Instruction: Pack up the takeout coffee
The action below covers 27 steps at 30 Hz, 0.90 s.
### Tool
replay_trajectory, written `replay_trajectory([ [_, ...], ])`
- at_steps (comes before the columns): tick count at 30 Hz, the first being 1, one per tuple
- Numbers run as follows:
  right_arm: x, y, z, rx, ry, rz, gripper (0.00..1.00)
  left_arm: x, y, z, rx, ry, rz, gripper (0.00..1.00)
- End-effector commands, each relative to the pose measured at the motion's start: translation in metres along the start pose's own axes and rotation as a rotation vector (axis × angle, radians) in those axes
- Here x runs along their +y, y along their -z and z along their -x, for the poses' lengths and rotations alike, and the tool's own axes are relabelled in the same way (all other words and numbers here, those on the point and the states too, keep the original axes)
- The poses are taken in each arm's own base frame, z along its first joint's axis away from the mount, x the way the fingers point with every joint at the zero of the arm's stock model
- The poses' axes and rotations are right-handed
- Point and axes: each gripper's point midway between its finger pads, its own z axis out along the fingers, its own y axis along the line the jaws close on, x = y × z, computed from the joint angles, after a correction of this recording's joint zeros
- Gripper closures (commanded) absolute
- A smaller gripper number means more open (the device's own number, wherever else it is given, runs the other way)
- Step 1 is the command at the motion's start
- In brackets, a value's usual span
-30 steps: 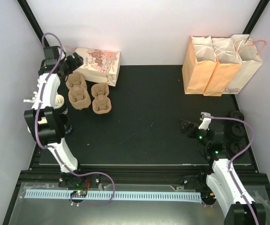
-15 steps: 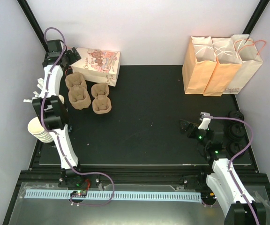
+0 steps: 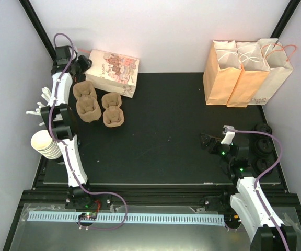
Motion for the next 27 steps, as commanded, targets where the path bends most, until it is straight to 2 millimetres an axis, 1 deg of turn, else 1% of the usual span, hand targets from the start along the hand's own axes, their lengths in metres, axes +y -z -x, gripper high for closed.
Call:
replay_trajectory([
  [1,0.007,0.001,0.006,-0.02,0.018,0.024,0.0,-0.053,0.021,0.027,-0.056,-0.024,-0.192,0.73],
  [4,0.007,0.001,0.006,-0.02,0.019,0.025,0.0,-0.079,0.033,0.028,-0.071,-0.066,-0.246,0.94],
  [5,0.007,0.001,0.006,-0.019,0.018,0.024,0.0,-0.089,0.038,0.028,-0.072,-0.079,-0.28,0.98],
  [8,0.007,0.001,0.007,-0.019,0.018,0.024,0.0,-0.124,0.051,0.025,-0.072,-0.127,-0.384,0.98],
  [11,0.006,0.0,0.006,-0.015,0.015,0.019,0.0,-0.163,0.066,0.014,-0.073,-0.242,-0.44,0.98],
  [15,0.005,0.0,0.006,-0.014,0.012,0.015,0.0,-0.219,0.091,-0.012,-0.096,-0.457,-0.451,0.98],
  [18,0.005,-0.001,0.006,-0.011,0.011,0.013,0.0,-0.258,0.113,-0.039,-0.11,-0.633,-0.423,0.98],
  [20,0.005,-0.001,0.006,-0.01,0.01,0.013,0.0,-0.281,0.126,-0.064,-0.11,-0.75,-0.391,0.98],
  [22,0.005,-0.001,0.006,-0.008,0.009,0.013,0.0,-0.303,0.141,-0.092,-0.108,-0.853,-0.375,0.98],
  [25,0.005,0.001,0.006,0.011,-0.009,-0.002,0.0,-0.339,0.17,-0.138,-0.099,-0.984,-0.365,0.98],
  [27,0.002,0.001,0.001,0.037,-0.058,-0.019,0.0,-0.354,0.188,-0.171,-0.068,-1.039,-0.35,0.99],
])
